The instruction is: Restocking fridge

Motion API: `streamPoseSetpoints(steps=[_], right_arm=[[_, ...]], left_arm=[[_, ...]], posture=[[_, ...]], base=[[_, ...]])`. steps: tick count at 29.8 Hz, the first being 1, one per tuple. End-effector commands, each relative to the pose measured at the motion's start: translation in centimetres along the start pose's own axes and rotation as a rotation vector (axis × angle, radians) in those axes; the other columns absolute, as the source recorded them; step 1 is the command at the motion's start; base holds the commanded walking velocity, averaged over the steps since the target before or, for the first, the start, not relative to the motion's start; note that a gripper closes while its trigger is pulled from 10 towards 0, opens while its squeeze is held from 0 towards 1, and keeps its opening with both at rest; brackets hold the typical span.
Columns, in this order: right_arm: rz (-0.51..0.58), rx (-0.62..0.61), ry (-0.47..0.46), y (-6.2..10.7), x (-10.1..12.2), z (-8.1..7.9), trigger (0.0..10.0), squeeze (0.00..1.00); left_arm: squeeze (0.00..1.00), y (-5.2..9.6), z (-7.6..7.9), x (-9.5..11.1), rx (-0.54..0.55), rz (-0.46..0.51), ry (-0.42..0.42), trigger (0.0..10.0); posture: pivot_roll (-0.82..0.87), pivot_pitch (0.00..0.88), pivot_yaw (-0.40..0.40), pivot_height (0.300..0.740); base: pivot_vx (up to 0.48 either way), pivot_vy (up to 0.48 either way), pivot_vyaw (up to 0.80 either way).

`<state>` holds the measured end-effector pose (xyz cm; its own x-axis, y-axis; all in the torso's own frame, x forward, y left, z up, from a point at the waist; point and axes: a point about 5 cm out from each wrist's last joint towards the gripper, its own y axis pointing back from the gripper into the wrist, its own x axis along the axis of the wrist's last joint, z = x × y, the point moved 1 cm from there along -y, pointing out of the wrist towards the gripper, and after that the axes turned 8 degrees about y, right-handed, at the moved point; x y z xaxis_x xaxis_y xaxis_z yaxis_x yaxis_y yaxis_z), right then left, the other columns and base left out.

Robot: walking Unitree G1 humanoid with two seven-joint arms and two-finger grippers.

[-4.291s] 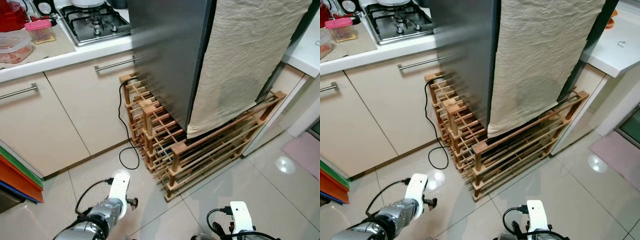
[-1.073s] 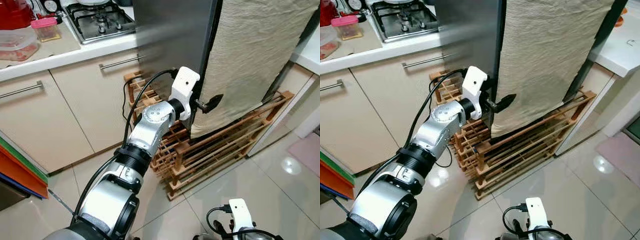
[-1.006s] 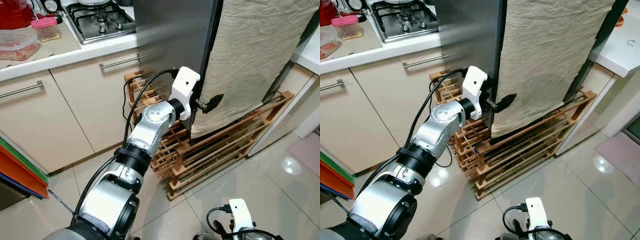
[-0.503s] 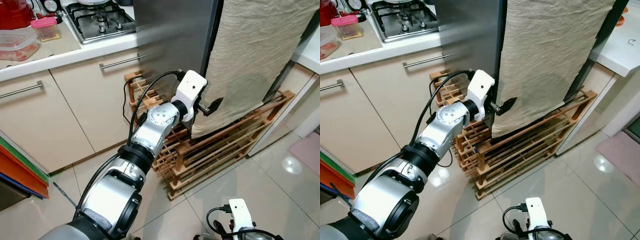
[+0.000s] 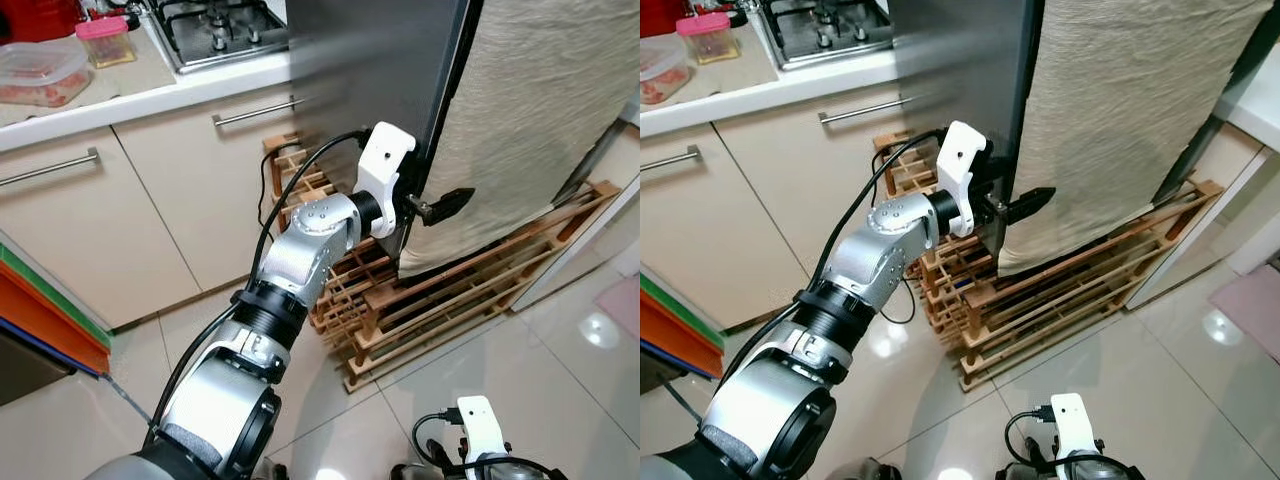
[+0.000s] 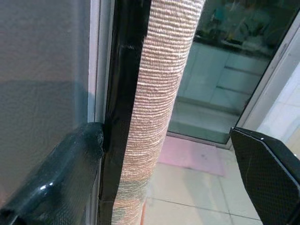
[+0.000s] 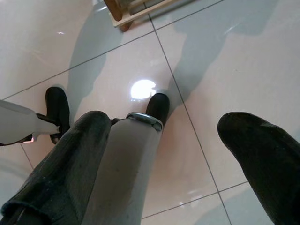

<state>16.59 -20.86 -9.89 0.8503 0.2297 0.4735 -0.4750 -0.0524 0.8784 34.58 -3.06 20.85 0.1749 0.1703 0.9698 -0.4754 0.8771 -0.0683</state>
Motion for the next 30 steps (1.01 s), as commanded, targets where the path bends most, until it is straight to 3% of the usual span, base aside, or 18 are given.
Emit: streamPoseSetpoints(steps=[1, 4, 10, 12, 18, 20, 21, 22, 27, 30], right_arm=[[-0.009, -0.001, -0.001, 0.0, -0.1, -0.1, 10.0, 0.0], [-0.015, -0.006, -0.002, 0.0, -0.2, 0.0, 10.0, 0.0], [-0.019, -0.008, 0.0, 0.0, -0.1, 0.0, 10.0, 0.0], [-0.021, -0.01, 0.002, 0.0, -0.1, -0.1, 10.0, 0.0], [-0.022, -0.01, 0.001, -0.1, -0.1, -0.1, 10.0, 0.0], [-0.022, -0.009, 0.0, -0.1, -0.1, -0.1, 10.0, 0.0], [-0.022, -0.008, -0.001, -0.1, 0.0, -0.2, 10.0, 0.0], [-0.022, -0.008, -0.001, -0.1, 0.0, -0.2, 10.0, 0.0], [-0.022, -0.007, 0.001, -0.1, 0.0, -0.2, 10.0, 0.0], [-0.022, -0.003, 0.011, -0.1, 0.0, -0.2, 10.0, 0.0]], left_arm=[[0.0, -2.7, 6.3, 1.9, -0.266, 0.12, 0.026, 10.0], [0.0, -2.7, 7.8, 4.1, -0.346, 0.158, 0.074, 10.0], [0.0, -2.3, 9.4, 5.0, -0.44, 0.158, 0.118, 10.0], [0.0, -1.6, 10.8, 6.2, -0.531, 0.173, 0.172, 10.0], [0.0, -0.9, 11.4, 7.7, -0.596, 0.205, 0.262, 10.0], [0.0, -0.5, 11.3, 8.3, -0.609, 0.224, 0.305, 10.0], [0.0, 0.3, 10.7, 9.7, -0.63, 0.277, 0.4, 10.0], [0.0, 0.7, 10.2, 10.3, -0.621, 0.301, 0.434, 10.0], [0.0, 1.3, 9.1, 10.9, -0.585, 0.328, 0.468, 10.0], [0.0, 1.9, 6.6, 10.8, -0.46, 0.343, 0.468, 10.0]], posture=[[-0.14, 0.045, 0.054, 0.74], [-0.14, 0.044, 0.057, 0.74], [-0.14, 0.044, 0.059, 0.74], [-0.14, 0.043, 0.062, 0.74], [-0.14, 0.045, 0.063, 0.74], [-0.13, 0.046, 0.064, 0.74], [-0.13, 0.046, 0.063, 0.74], [-0.13, 0.048, 0.06, 0.74], [-0.13, 0.048, 0.058, 0.74], [-0.12, 0.046, 0.052, 0.74]], base=[[0.0, 0.0, 0.0], [0.0, 0.0, 0.0], [0.0, 0.0, 0.0], [0.0, 0.0, 0.0], [0.0, 0.0, 0.0], [0.0, 0.0, 0.0], [0.0, 0.0, 0.0], [0.0, 0.0, 0.0], [0.0, 0.0, 0.0], [0.0, 0.0, 0.0]])
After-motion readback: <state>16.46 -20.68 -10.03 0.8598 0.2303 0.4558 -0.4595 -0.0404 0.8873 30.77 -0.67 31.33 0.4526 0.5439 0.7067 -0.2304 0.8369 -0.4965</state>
